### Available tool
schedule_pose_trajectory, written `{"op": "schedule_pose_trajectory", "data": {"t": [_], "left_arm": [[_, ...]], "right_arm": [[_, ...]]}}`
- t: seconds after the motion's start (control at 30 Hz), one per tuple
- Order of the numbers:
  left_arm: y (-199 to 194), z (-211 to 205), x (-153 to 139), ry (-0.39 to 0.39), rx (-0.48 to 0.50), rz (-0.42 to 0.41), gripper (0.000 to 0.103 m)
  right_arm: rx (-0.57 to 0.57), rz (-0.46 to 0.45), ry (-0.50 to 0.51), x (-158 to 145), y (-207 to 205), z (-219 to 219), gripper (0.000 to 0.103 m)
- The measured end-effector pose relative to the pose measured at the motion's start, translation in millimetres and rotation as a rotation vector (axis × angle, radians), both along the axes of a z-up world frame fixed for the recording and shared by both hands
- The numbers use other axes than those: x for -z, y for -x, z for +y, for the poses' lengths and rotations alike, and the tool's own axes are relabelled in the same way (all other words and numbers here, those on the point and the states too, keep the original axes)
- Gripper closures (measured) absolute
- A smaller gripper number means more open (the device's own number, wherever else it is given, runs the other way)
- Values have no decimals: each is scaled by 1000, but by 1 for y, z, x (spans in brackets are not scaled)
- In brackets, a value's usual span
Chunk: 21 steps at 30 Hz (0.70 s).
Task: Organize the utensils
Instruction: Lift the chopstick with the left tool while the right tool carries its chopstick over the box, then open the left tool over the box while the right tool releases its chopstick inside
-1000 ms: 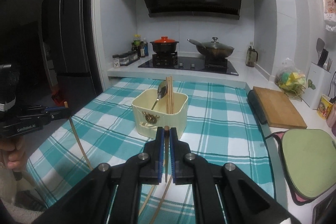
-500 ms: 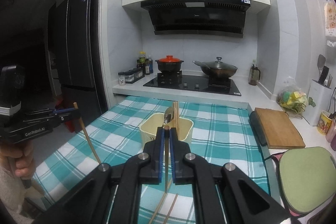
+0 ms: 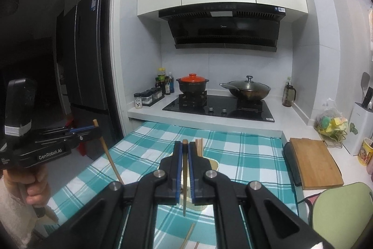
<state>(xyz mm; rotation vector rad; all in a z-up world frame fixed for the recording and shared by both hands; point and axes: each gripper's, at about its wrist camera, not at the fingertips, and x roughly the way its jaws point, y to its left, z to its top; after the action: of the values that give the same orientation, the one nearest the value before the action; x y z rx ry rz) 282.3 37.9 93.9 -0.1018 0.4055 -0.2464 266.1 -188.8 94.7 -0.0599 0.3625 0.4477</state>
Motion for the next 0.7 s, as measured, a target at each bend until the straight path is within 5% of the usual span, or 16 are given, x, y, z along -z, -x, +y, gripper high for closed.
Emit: {"op": "schedule_pose_trajectory", "data": {"t": [0.3,0.7], "left_arm": [[-76,-8,-20,3,-40,-45,99],[-185,-26,63,-50,-46,172,99]], "right_arm": [[2,-53,-13,-20,-59,18,98],[10,173,18,52,-170,32,98]]}}
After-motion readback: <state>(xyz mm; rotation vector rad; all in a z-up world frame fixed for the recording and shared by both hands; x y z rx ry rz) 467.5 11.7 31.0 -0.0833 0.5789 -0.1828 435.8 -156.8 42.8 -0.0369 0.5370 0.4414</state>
